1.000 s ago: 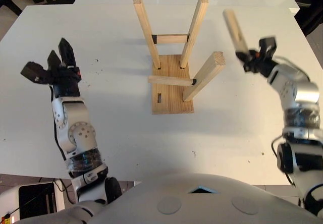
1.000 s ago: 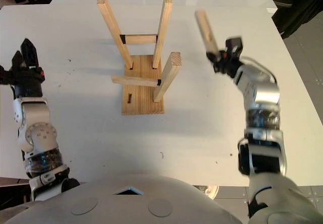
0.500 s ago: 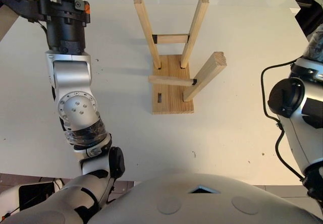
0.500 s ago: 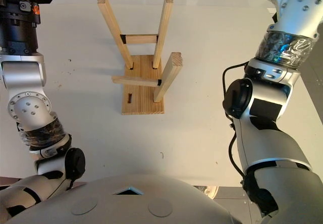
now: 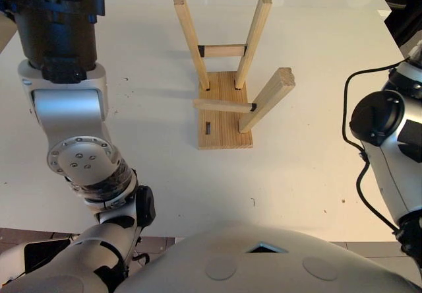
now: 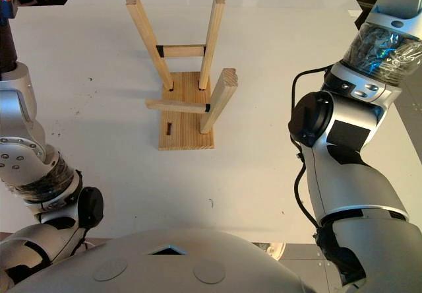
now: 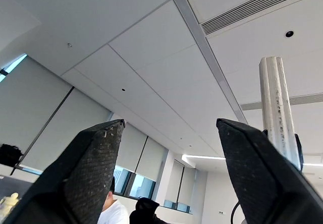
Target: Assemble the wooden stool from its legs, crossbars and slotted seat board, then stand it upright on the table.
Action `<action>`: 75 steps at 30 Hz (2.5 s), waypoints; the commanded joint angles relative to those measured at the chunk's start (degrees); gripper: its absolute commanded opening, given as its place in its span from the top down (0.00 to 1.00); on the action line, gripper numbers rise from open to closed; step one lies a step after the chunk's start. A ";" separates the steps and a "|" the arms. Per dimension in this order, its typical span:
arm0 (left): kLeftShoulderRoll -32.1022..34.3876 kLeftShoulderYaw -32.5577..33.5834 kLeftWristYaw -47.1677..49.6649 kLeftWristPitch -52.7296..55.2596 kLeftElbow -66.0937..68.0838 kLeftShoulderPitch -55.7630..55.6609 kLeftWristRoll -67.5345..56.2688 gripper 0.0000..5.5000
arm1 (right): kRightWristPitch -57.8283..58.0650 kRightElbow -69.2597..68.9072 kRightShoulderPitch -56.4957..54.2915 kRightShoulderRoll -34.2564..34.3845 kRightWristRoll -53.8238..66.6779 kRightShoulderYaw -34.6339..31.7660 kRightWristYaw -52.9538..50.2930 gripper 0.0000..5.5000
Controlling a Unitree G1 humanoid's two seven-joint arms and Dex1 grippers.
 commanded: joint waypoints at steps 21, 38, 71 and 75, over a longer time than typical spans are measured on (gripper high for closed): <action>6.10 -5.42 1.56 1.49 -6.45 -4.19 -8.30 0.38 | 4.32 -2.70 2.22 -11.15 -11.97 7.94 12.94 0.62; 7.28 -6.70 1.66 0.23 -8.33 -4.60 -9.87 0.38 | 6.06 -3.88 3.72 -14.89 -19.01 10.08 22.99 0.62; 13.24 -11.27 -2.12 4.72 -7.63 -0.54 -8.56 0.38 | -9.60 -10.17 9.38 -22.72 -51.85 26.97 60.08 0.63; 13.48 -12.03 -3.59 5.25 -7.82 -0.04 -7.35 0.38 | -11.77 -10.41 10.42 -22.65 -54.18 28.77 61.72 0.63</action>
